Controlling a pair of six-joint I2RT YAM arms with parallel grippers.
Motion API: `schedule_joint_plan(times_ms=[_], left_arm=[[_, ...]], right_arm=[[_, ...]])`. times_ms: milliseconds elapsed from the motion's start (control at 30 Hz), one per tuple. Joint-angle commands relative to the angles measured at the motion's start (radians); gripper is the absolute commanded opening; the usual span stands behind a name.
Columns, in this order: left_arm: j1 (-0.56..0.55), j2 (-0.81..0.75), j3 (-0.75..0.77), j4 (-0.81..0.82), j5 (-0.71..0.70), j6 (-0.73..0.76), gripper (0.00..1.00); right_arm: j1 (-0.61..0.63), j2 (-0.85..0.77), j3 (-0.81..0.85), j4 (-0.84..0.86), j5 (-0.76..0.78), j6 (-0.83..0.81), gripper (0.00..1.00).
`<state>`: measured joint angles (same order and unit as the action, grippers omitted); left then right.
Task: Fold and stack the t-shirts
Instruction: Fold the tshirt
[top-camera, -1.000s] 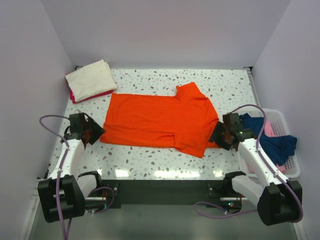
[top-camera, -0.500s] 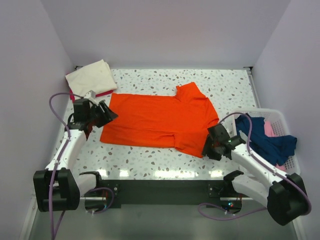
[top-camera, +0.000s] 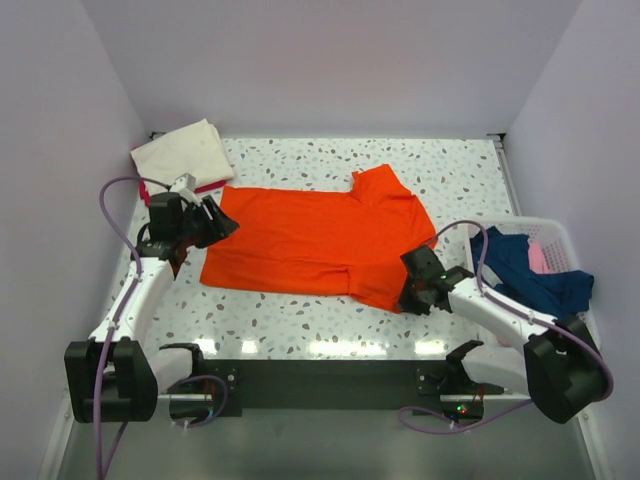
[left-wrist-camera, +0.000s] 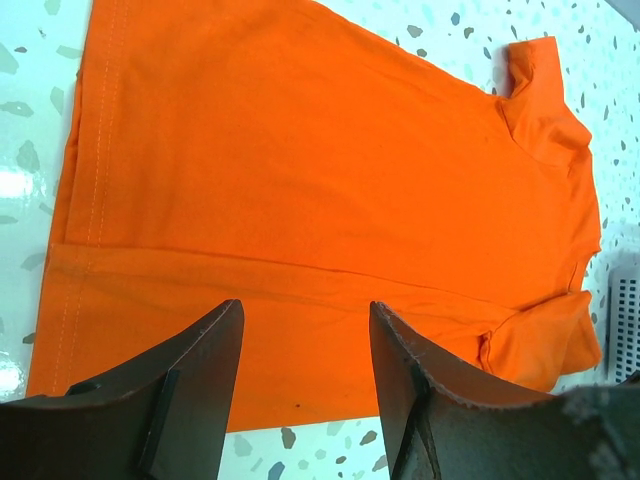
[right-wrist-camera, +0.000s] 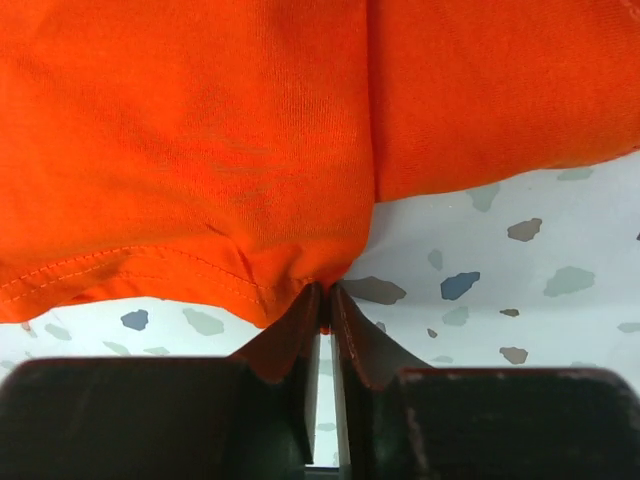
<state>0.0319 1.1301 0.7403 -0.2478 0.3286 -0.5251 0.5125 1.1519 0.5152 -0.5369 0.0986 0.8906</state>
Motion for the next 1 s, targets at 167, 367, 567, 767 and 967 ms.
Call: schedule_joint_plan(times_ms=[167,367,567,767,967], left_arm=[[-0.004,-0.009,-0.001,0.054,-0.002,0.045,0.58],[-0.006,-0.006,-0.004,0.058,0.004,0.045,0.58],[-0.004,-0.007,-0.007,0.058,0.009,0.046,0.58],[-0.004,-0.007,-0.009,0.056,0.01,0.05,0.58],[-0.004,-0.007,-0.013,0.051,0.01,0.051,0.57]], right_arm=[[0.008,0.009,0.214,-0.086,0.052,-0.044,0.06],[-0.002,0.121,0.415,-0.087,0.079,-0.111,0.06],[-0.02,0.331,0.586,-0.032,0.069,-0.171,0.06],[-0.072,0.486,0.678,0.047,0.044,-0.217,0.04],[-0.127,0.519,0.661,0.164,0.015,-0.222,0.03]])
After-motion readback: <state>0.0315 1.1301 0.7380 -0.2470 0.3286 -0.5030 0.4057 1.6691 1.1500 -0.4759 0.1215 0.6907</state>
